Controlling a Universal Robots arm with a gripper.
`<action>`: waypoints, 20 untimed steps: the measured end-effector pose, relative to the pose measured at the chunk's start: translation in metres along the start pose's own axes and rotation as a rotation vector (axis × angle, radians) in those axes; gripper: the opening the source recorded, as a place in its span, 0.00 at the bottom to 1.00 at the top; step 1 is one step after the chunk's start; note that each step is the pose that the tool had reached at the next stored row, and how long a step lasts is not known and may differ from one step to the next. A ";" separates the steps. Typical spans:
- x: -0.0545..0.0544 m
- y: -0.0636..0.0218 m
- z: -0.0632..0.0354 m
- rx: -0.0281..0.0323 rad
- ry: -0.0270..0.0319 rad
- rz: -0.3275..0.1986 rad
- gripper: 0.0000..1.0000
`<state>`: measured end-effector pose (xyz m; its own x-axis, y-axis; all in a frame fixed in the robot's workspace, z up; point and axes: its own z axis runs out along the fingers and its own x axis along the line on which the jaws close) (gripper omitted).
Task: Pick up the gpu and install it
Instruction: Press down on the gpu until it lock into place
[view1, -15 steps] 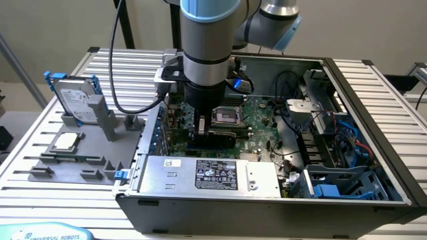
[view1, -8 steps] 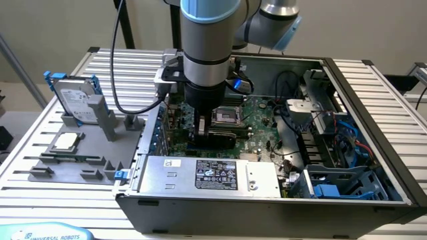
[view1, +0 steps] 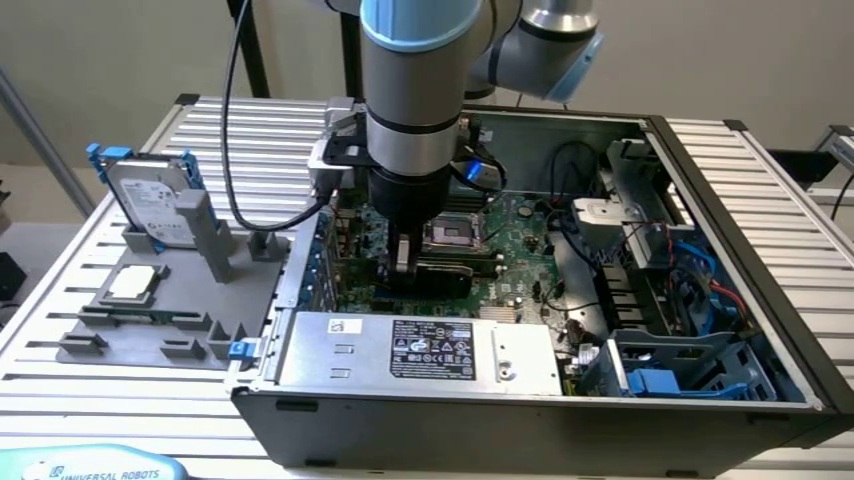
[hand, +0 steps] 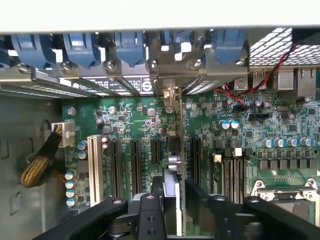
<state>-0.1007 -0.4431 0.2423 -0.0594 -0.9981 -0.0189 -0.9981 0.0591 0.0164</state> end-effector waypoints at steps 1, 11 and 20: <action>0.000 -0.0001 -0.0026 -0.0004 0.0007 0.000 0.34; -0.001 -0.0018 -0.0476 -0.0005 0.0009 -0.001 0.34; -0.001 -0.0037 -0.0611 -0.0027 0.0004 -0.001 0.18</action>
<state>-0.0960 -0.4432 0.3033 -0.0587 -0.9981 -0.0186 -0.9981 0.0584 0.0191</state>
